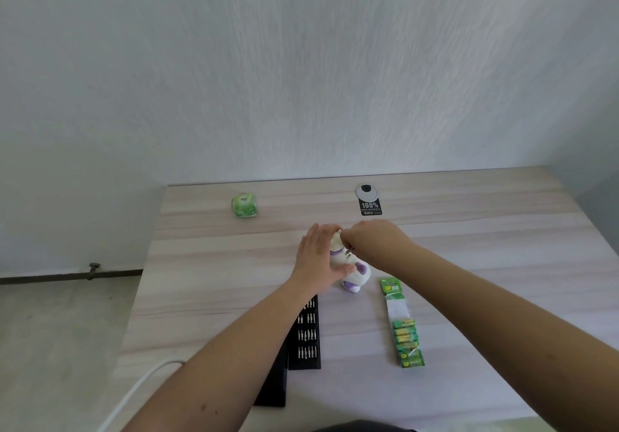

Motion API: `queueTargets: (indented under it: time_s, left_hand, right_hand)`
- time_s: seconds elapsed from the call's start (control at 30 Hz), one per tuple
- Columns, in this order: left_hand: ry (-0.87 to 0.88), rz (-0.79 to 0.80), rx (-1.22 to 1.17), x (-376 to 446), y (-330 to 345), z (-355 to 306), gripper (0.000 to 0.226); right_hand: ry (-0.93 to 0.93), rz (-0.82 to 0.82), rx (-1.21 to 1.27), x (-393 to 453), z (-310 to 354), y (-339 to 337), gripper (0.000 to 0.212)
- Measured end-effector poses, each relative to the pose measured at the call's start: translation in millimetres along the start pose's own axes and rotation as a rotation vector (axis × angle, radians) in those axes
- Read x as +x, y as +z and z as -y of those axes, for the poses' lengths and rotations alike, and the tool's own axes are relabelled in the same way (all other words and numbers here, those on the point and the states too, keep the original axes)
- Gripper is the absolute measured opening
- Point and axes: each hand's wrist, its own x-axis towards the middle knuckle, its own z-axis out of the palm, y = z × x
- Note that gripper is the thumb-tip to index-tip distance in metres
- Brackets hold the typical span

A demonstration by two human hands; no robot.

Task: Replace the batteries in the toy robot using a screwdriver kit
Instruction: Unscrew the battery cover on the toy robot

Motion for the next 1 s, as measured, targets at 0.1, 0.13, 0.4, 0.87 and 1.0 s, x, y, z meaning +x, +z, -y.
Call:
queueTargets:
  time_s: [0.1,0.13,0.4,0.87,1.0]
  left_hand:
    - [-0.004,0.007,0.001,0.2,-0.3,-0.2,0.078]
    - [-0.008,0.009,0.001,0.4,0.0,0.0,0.078]
    - [-0.008,0.001,-0.015,1.1,-0.6,-0.3,0.073]
    - [-0.009,-0.009,-0.017,-0.1,1.7,1.8,0.076]
    - [-0.017,0.009,0.004,-0.2,2.4,3.8,0.078]
  right_hand:
    - [-0.005,0.012,-0.013,1.6,1.4,-2.2,0.02]
    - [0.004,0.013,-0.005,1.1,1.1,-2.3,0.018]
    - [0.078,0.052,0.104,-3.5,0.2,-0.8,0.029]
    - [0.131,0.019,0.01,-3.0,5.4,-11.0,0.037]
    - [0.118,0.036,0.135,-2.7,4.8,-10.1,0.028]
